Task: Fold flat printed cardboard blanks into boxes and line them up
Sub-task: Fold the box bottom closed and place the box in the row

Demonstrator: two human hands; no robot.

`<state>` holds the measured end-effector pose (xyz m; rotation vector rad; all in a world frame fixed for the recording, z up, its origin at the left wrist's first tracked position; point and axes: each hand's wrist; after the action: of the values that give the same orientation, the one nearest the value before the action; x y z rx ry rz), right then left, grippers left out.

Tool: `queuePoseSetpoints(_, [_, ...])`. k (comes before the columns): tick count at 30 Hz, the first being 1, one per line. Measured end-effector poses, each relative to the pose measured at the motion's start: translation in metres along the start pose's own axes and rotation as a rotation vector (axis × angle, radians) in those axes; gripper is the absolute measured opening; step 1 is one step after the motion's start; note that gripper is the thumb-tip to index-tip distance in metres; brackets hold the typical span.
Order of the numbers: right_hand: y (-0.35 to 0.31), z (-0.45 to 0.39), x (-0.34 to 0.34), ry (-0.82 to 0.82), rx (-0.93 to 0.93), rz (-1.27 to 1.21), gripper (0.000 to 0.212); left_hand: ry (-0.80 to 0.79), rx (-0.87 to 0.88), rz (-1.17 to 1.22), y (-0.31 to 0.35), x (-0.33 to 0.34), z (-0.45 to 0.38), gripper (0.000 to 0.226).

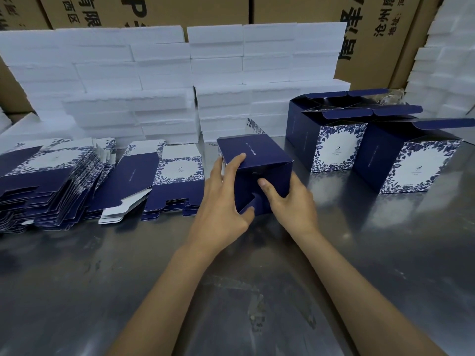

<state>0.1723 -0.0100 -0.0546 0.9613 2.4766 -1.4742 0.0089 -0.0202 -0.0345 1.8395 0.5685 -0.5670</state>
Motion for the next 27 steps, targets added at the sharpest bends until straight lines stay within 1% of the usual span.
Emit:
queuePoseSetpoints(2, [-0.001, -0.002, 0.0, -0.025, 0.047, -0.132, 0.039, 0.009, -0.01, 0.097, -0.001, 0.0, -0.001, 0.099])
queuePoseSetpoints(3, [-0.001, -0.003, -0.001, -0.03, 0.077, -0.229, 0.038, 0.016, -0.033, 0.178, -0.001, 0.0, -0.001, 0.095])
queuePoseSetpoints(5, [-0.003, -0.006, -0.002, -0.018, 0.113, -0.417, 0.037, 0.034, -0.133, 0.366, 0.003, -0.001, -0.003, 0.079])
queuePoseSetpoints(7, [-0.004, -0.009, -0.005, 0.021, 0.126, -0.523, 0.034, 0.052, -0.265, 0.52, 0.007, -0.002, -0.006, 0.064])
queuePoseSetpoints(9, [-0.008, -0.011, -0.011, 0.074, 0.162, -0.536, 0.034, 0.072, -0.388, 0.589, 0.005, -0.003, -0.009, 0.056])
queuePoseSetpoints(11, [-0.009, -0.014, -0.017, 0.11, 0.193, -0.522, 0.038, 0.046, -0.483, 0.582, 0.0, -0.003, -0.012, 0.05])
queuePoseSetpoints(13, [-0.007, -0.016, -0.021, 0.11, 0.216, -0.521, 0.035, -0.054, -0.548, 0.604, 0.0, -0.002, -0.014, 0.048])
queuePoseSetpoints(14, [-0.007, -0.016, -0.023, 0.103, 0.218, -0.531, 0.033, -0.118, -0.575, 0.661, 0.001, -0.001, -0.014, 0.049])
queuePoseSetpoints(15, [-0.006, -0.016, -0.024, 0.097, 0.21, -0.538, 0.035, -0.166, -0.59, 0.718, 0.002, -0.001, -0.014, 0.045])
queuePoseSetpoints(17, [-0.005, -0.016, -0.025, 0.109, 0.196, -0.522, 0.04, -0.193, -0.557, 0.776, 0.004, -0.004, -0.014, 0.028])
queuePoseSetpoints(19, [-0.006, -0.018, -0.028, 0.142, 0.21, -0.527, 0.03, -0.205, -0.518, 0.814, 0.005, -0.008, -0.012, 0.017])
queuePoseSetpoints(20, [-0.006, -0.02, -0.029, 0.154, 0.22, -0.548, 0.023, -0.212, -0.51, 0.843, 0.006, -0.009, -0.011, 0.024])
queuePoseSetpoints(21, [-0.007, -0.022, -0.031, 0.166, 0.23, -0.58, 0.02, -0.201, -0.505, 0.872, 0.006, -0.009, -0.01, 0.04])
queuePoseSetpoints(22, [-0.007, -0.023, -0.033, 0.171, 0.238, -0.608, 0.018, -0.169, -0.496, 0.892, 0.007, -0.009, -0.01, 0.052])
queuePoseSetpoints(23, [-0.008, -0.024, -0.034, 0.172, 0.244, -0.617, 0.022, -0.122, -0.475, 0.896, 0.009, -0.009, -0.01, 0.06])
queuePoseSetpoints(25, [-0.006, -0.023, -0.035, 0.174, 0.213, -0.574, 0.033, -0.036, -0.42, 0.899, 0.012, -0.01, -0.009, 0.072])
queuePoseSetpoints(27, [-0.003, -0.021, -0.036, 0.196, 0.163, -0.529, 0.037, 0.035, -0.396, 0.908, 0.01, -0.013, -0.012, 0.072])
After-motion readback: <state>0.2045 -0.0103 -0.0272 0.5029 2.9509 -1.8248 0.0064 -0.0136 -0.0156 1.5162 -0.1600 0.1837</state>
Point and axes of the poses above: each hand's wrist, its own z-axis away from the middle knuckle, its own x-axis out of the palm, y = z × x, and after that the axes turned 14 degrees about -x, right-handed
